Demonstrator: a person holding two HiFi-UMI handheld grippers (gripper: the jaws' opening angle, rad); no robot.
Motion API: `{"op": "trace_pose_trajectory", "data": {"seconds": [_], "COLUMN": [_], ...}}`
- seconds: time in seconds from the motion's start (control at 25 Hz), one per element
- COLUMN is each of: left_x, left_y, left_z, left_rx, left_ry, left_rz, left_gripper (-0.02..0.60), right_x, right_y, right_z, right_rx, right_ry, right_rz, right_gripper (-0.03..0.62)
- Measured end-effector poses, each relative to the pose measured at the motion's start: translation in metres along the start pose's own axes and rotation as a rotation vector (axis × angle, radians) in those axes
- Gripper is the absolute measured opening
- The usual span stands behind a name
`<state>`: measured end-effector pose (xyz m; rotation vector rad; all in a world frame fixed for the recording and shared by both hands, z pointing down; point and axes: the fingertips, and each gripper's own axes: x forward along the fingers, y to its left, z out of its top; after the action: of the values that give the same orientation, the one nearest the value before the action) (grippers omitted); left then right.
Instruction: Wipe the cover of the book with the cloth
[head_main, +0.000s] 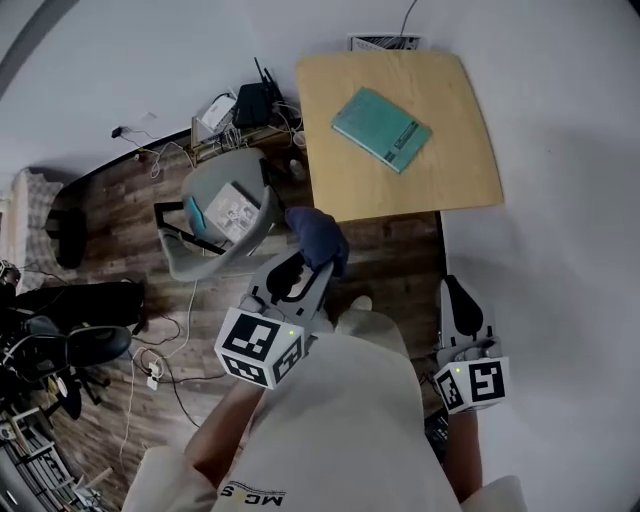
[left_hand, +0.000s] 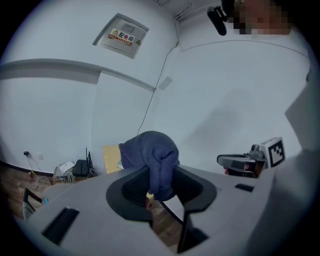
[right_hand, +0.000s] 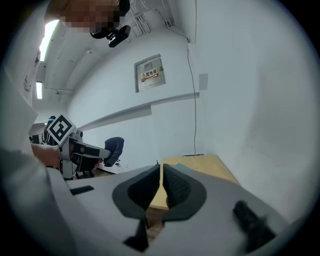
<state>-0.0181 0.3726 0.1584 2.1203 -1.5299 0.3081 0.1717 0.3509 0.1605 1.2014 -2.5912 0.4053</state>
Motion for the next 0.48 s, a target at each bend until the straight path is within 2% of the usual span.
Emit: {"op": "trace_pose_trajectory", "data": {"seconds": [0.24,0.48], "left_x": [-0.005,-0.008], "left_y": [-0.004,-0.007], "left_z": [0.003,-0.011], "left_rx": [0.022,0.012], "left_ry": [0.001,0.025], "left_rz": [0.006,0.033], "left_gripper": [0.138,0.138], "right_x": [0.003,0.002], "right_y": [0.000,-0.004], "right_z": [0.008,-0.006], "right_rx": [0.037,0.069], "right_ry": [-0.037,-0.032], "right_rz": [0.001,0.021], "right_gripper": [0.035,0.035]}}
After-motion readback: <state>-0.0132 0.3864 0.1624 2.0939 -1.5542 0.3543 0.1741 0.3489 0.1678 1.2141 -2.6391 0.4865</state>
